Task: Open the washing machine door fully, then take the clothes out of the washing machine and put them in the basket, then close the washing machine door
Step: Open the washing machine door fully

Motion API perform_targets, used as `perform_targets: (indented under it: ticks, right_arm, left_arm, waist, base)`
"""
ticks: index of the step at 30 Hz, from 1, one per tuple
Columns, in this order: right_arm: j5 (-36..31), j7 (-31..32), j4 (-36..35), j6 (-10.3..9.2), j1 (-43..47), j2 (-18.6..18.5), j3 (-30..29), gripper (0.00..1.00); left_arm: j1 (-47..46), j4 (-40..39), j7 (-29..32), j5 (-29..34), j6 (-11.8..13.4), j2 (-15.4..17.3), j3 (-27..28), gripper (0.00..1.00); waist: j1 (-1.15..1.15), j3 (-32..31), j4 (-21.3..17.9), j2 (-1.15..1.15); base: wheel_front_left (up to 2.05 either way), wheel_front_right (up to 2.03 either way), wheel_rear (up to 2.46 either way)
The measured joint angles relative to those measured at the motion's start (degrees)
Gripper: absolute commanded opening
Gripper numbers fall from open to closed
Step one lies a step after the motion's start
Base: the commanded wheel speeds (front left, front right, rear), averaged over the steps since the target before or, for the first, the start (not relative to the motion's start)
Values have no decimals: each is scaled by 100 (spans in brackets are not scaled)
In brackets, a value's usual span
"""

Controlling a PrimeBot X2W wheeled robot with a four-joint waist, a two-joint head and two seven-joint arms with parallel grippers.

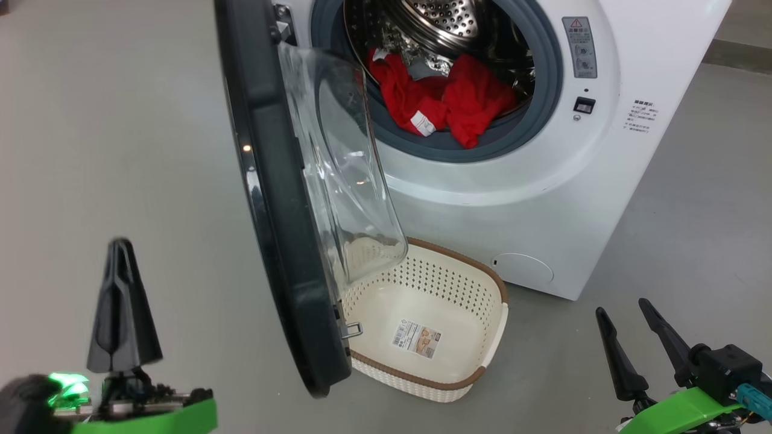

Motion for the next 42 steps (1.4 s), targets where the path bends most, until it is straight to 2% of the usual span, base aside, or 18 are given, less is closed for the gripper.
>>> perform_targets:
  ticks: [5,8,12,17,23,30,42]
  right_arm:
    - [-10,1,-2,0,0,-1,5,100]
    - [-10,0,-4,0,0,0,9,100]
    - [-10,0,-4,0,0,-2,20,100]
    - [-10,0,-4,0,0,-7,64,100]
    - [-10,0,-9,0,0,-9,76,100]
    - [-11,0,-10,0,-4,-13,113,100]
    - [-57,0,-40,0,-10,-15,92,100]
  left_arm:
    - [-21,-1133,-1,-67,-34,2,-609,0]
    - [26,-1259,-3,-85,-179,4,-1322,0]
    - [183,-1023,-3,-162,-286,13,-2135,0]
    - [336,-55,1,-404,-434,41,-2699,0]
    - [226,977,1,-573,-587,45,-2771,0]
    - [-158,1720,1,-873,-592,42,-2616,0]
    - [-335,2130,2,-892,-534,-4,-2223,0]
  waist:
    - [0,-14,-32,0]
    - [0,-29,-51,0]
    - [0,-25,-62,0]
    - [0,-28,-80,0]
    - [0,1,-80,0]
    - [0,63,-133,0]
    - [0,182,-186,0]
  base:
    - [0,0,0]
    - [0,0,0]
    - [0,0,0]
    - [0,0,0]
    - [0,0,0]
    - [0,0,0]
    - [0,0,0]
